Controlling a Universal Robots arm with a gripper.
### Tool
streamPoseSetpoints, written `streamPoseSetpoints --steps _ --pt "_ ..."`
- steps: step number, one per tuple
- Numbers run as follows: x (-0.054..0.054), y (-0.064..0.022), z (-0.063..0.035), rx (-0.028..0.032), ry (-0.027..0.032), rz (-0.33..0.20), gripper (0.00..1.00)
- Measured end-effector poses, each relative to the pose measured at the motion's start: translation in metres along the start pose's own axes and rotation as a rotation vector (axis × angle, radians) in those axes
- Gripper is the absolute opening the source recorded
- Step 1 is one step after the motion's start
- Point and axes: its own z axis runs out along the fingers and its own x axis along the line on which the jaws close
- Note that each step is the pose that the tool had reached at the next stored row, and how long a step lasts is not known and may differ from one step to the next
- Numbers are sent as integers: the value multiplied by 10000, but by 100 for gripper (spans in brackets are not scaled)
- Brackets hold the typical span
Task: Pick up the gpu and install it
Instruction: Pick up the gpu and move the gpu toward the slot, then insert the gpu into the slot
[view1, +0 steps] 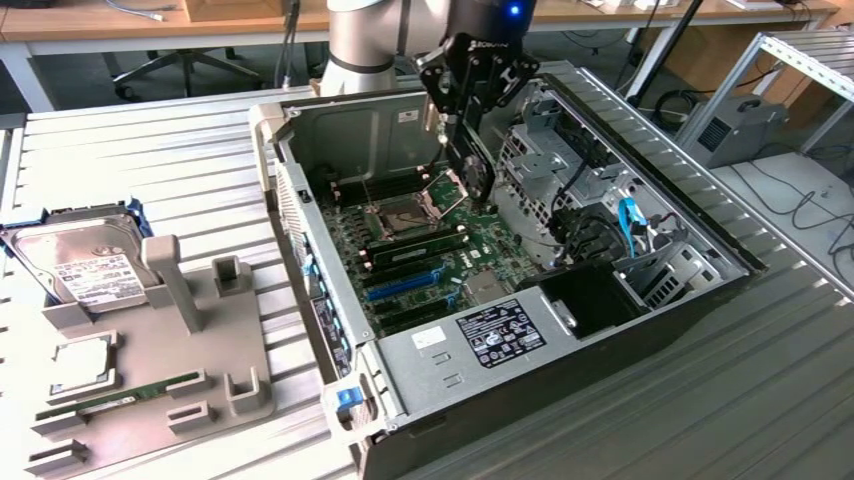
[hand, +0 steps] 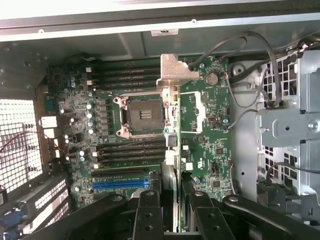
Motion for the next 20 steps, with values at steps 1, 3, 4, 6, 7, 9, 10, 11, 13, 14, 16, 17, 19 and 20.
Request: streamPoseSetpoints --steps 1,3,4,6,7,9,10,11,13,14,16,17,19,20 --pt "0 0 20 0 0 0 26" --pt "1 1 97 -1 0 0 26" --pt "2 2 163 0 0 0 26" --pt "4 3 237 1 1 0 26" --pt "4 3 239 0 0 0 26" --pt "4 3 238 0 0 0 26" --pt "4 3 238 0 0 0 26" --pt "4 3 239 0 0 0 26" --pt "4 3 238 0 0 0 26" --pt "4 3 238 0 0 0 26" --pt "4 3 239 0 0 0 26" --pt "4 3 238 0 0 0 26" --pt "4 3 239 -1 0 0 26" --pt "4 3 238 0 0 -22 26"
